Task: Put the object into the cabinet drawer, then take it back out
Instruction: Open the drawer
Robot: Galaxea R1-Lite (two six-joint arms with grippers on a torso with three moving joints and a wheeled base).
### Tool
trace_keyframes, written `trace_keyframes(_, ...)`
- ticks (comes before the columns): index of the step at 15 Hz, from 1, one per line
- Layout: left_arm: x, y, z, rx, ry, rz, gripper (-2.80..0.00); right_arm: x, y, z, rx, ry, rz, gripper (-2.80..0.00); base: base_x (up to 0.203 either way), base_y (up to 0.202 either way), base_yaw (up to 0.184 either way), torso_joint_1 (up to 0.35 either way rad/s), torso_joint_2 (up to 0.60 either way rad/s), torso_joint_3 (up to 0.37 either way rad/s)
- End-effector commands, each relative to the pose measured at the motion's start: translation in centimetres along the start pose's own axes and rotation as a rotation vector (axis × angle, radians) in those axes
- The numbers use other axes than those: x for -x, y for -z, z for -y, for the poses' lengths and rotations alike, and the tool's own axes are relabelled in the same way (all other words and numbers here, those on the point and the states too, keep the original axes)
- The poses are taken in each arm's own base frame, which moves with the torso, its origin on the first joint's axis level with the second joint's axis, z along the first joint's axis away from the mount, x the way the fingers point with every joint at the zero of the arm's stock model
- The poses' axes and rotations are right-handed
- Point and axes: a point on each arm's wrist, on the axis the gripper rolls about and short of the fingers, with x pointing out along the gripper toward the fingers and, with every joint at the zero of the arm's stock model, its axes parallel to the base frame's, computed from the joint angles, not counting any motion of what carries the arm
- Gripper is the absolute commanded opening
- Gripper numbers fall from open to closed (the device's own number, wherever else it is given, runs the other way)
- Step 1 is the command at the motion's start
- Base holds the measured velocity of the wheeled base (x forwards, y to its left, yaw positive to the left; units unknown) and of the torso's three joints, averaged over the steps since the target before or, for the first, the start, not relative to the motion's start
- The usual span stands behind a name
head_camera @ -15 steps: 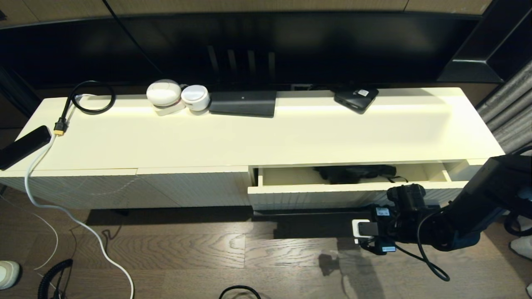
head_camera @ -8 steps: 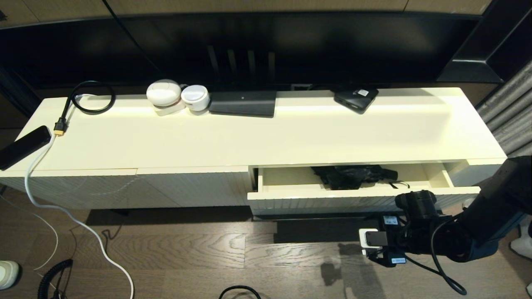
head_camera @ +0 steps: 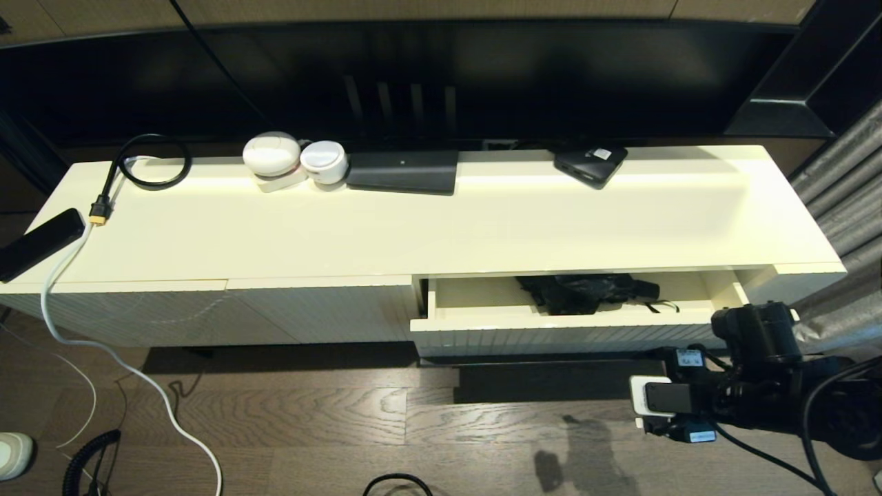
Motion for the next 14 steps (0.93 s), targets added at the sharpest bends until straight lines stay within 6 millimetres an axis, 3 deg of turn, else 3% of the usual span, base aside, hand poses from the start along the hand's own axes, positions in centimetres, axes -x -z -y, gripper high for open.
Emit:
trace_keyframes(1,0.0,0.0,0.0,0.001,-0.001,0.000,-2.80,5.9,-1.1,0.6,0.031,0.136,0.024,-2.80,0.000,0.000,0.000,0.000,0.00,0.000)
trace_keyframes(5,0.0,0.0,0.0,0.001,-0.002,0.000,-2.80,12.0,-1.8,-0.8,0.029,0.170,0.007,-2.80,0.000,0.000,0.000,0.000,0.00,0.000)
trace_keyframes(7,0.0,0.0,0.0,0.001,-0.002,0.001,-2.80,13.5,-1.9,-0.5,0.022,0.169,-0.057,-2.80,0.000,0.000,0.000,0.000,0.00,0.000)
trace_keyframes(11,0.0,0.0,0.0,0.001,-0.002,0.001,-2.80,12.7,-1.9,0.7,0.016,0.129,-0.082,-2.80,0.000,0.000,0.000,0.000,0.00,0.000)
trace_keyframes(14,0.0,0.0,0.0,0.001,-0.001,0.001,-2.80,10.1,-1.7,1.8,0.013,0.092,-0.083,-2.80,0.000,0.000,0.000,0.000,0.00,0.000)
